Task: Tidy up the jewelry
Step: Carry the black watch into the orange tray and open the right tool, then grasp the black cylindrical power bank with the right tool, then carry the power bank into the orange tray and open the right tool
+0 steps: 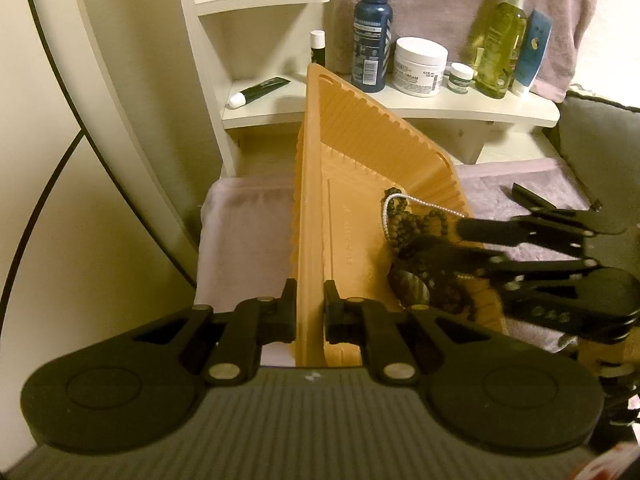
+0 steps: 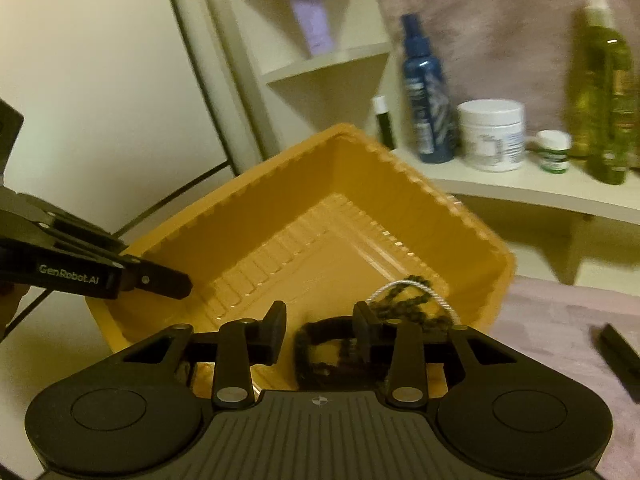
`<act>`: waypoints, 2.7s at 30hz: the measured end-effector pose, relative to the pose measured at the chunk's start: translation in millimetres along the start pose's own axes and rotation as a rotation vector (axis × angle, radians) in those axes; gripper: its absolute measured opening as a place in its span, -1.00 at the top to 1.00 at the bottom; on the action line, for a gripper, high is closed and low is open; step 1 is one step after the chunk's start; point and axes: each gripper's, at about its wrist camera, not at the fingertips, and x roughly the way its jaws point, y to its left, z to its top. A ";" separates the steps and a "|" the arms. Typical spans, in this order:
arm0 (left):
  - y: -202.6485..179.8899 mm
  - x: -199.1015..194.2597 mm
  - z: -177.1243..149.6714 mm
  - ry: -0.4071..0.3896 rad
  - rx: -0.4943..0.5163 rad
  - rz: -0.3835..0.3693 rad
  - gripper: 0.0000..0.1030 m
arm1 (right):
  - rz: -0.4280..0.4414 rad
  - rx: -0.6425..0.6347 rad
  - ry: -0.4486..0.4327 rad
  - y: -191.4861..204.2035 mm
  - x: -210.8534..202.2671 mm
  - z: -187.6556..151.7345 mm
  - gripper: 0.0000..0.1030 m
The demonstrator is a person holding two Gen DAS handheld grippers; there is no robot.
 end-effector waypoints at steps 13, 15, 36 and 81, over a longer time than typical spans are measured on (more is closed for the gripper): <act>-0.4 -0.2 -0.2 -0.002 -0.004 0.004 0.80 | -0.305 -0.074 0.084 -92.0 -52.8 -22.0 0.26; -0.7 -0.3 0.0 -0.001 -0.002 0.005 0.80 | -0.341 -0.095 0.122 -107.4 -56.5 -26.4 0.26; -2.8 -0.8 1.4 0.006 -0.003 0.015 0.80 | -0.396 -0.114 0.230 -164.0 -23.0 -33.2 0.41; -3.3 -1.1 1.8 0.001 0.000 0.013 0.80 | 0.096 -0.047 0.166 31.0 7.9 -4.2 0.62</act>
